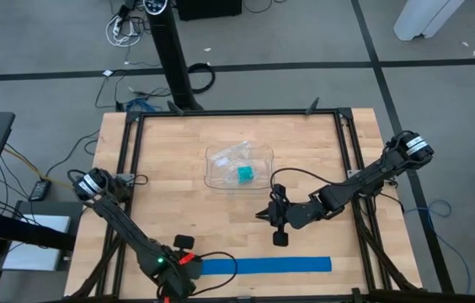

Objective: Roll bandage
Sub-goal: Roll the blue bandage

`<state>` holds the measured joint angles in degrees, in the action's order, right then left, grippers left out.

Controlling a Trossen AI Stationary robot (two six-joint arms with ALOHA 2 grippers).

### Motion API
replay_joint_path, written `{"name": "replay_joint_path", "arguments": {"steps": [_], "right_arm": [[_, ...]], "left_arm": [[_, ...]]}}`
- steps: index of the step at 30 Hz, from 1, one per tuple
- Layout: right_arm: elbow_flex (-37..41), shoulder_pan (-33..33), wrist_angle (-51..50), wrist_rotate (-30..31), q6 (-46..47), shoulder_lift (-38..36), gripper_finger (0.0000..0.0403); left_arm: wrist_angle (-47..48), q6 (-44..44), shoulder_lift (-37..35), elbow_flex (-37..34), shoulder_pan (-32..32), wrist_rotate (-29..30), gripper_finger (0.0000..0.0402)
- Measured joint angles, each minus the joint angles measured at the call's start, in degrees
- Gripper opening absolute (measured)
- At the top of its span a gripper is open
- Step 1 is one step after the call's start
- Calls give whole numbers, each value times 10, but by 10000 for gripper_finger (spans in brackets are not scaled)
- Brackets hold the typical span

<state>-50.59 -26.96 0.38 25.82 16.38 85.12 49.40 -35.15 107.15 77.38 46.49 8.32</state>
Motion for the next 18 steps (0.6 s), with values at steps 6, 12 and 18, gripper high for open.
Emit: {"name": "replay_joint_path", "arguments": {"steps": [6,12,18], "right_arm": [[0,0,5,0,0,0,22],[0,0,5,0,0,0,22],[0,0,5,0,0,0,22]], "left_arm": [[-53,16,-1,-18,-10,13,121],[-128,21,0,-43,-31,16,121],[-138,34,1,-45,-48,11,121]]}}
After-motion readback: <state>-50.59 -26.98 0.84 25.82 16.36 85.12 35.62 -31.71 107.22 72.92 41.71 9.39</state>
